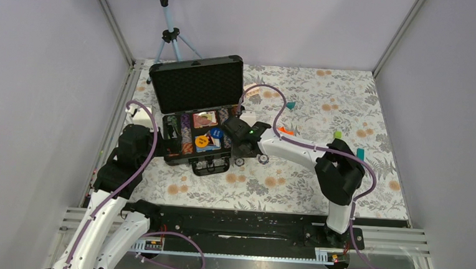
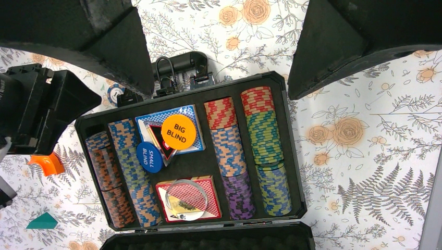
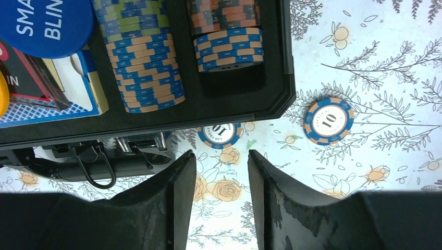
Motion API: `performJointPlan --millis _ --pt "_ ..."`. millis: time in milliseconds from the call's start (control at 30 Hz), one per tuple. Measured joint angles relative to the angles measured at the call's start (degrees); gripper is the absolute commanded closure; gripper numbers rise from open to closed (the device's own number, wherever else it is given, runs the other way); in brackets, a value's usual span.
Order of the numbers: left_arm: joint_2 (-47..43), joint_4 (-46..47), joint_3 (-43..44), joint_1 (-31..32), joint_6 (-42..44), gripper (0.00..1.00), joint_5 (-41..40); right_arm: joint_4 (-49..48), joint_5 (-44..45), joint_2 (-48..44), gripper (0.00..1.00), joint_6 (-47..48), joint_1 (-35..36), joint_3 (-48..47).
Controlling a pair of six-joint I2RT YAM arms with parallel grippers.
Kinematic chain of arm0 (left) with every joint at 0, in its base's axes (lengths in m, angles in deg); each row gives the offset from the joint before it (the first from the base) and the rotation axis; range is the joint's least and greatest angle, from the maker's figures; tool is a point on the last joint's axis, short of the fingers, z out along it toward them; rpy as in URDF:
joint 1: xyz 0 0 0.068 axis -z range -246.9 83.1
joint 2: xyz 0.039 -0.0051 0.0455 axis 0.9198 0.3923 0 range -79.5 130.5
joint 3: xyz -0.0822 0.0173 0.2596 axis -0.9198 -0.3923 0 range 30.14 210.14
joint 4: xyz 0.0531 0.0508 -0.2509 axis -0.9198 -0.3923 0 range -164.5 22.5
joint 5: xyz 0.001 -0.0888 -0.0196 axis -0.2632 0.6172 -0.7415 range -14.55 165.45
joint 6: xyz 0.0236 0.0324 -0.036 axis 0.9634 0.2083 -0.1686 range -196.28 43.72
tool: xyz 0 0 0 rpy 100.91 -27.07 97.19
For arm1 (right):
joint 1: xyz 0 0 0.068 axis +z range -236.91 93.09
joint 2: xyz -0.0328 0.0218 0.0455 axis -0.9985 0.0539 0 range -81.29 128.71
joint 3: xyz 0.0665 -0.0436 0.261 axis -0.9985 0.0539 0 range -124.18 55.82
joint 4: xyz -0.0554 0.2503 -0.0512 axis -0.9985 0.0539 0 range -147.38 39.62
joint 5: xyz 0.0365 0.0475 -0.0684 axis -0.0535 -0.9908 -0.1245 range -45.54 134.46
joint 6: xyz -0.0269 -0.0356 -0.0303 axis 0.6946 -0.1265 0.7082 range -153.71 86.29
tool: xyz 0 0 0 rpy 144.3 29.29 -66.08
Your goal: Pack up texas hold em set
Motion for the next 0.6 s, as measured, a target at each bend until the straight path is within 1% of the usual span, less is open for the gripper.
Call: performJointPlan --millis 267,467,600 --pt "0.1 0.0 0.0 0.0 0.0 0.01 0.0 -0.2 0.3 0.1 0.4 0.6 0.0 1.2" --pt "0.1 0.0 0.0 0.0 0.0 0.01 0.0 -0.3 -0.4 4.0 0.29 0.7 -0.1 1.1" --pt "0.1 0.0 0.0 0.0 0.0 0.01 0.0 -0.7 -0.8 6.5 0.27 0.7 -0.1 1.0"
